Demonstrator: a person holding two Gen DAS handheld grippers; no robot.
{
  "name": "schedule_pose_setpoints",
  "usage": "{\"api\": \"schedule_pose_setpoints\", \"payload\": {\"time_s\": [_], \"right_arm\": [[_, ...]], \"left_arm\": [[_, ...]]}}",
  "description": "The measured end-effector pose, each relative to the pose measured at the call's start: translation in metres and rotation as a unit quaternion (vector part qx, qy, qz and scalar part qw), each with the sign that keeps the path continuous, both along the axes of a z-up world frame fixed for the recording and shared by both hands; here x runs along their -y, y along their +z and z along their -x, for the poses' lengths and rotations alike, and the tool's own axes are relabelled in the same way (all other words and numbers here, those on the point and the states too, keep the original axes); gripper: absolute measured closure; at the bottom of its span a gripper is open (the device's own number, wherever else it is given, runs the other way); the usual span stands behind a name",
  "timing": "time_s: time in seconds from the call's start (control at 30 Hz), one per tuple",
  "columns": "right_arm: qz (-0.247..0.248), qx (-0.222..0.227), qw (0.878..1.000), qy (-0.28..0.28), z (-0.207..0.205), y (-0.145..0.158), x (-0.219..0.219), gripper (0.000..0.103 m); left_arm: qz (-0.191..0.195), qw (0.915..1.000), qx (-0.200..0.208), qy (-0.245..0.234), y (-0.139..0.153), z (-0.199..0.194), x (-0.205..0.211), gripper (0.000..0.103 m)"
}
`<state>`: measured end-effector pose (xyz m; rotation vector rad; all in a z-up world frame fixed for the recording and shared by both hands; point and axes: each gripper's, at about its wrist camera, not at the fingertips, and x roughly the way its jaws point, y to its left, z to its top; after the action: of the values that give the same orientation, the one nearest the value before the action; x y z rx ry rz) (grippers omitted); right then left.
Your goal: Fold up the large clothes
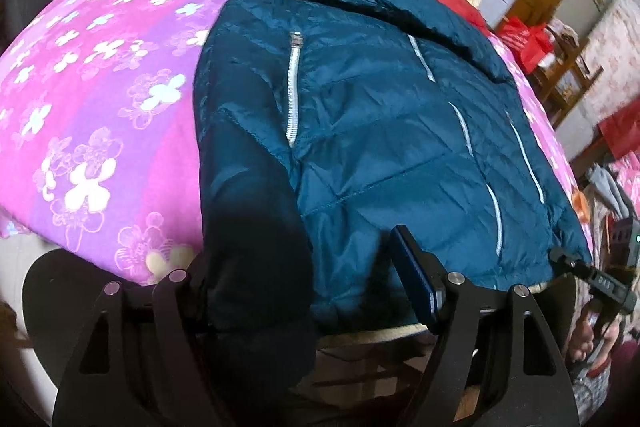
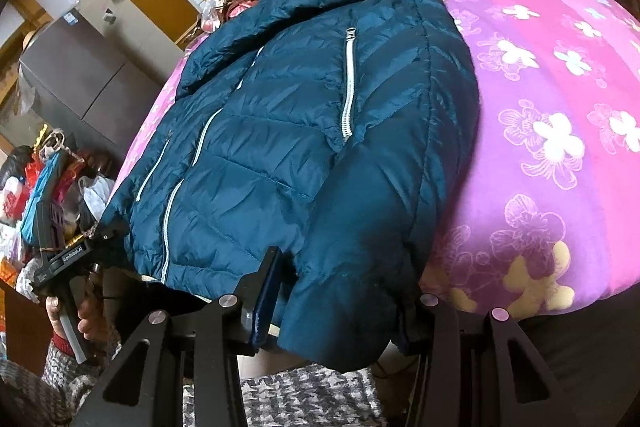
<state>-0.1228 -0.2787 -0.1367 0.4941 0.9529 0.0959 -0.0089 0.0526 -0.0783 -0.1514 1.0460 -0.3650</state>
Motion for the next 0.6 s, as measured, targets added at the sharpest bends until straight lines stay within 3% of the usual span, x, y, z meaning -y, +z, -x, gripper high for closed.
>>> {"api": "schedule_pose_setpoints", "payload": {"time_s": [0.1,0.13,0.3,0.47,0.6], "right_arm": [[0.006,0.001,1.000,0.007,-0.002,0.001,-0.004,0.058],[0.007,0.000,1.000,0.008,-0.003,0.001,-0.005,0.058],[0.013,-0.003,1.000,0.008,-0.004,0.002,-0.007,0.058],[0.020,-0.011,1.000,0.011,-0.007,0.003,-0.009,0.058],[0.037,-0.016,0.999,0.022,-0.009,0.008,-0.018,0.058]], "left_arm": [[-0.011,0.9999,0.007,-0.005,0.004,0.002,0.002,0.054],[-0.012,0.9999,0.007,-0.002,0.005,0.002,0.001,0.055],[-0.012,0.9999,0.000,0.010,0.002,-0.002,-0.002,0.054],[0.010,0.9999,-0.005,0.012,-0.001,-0.004,-0.006,0.036],[0.027,0.9995,-0.012,0.008,-0.005,-0.002,-0.010,0.035]]}}
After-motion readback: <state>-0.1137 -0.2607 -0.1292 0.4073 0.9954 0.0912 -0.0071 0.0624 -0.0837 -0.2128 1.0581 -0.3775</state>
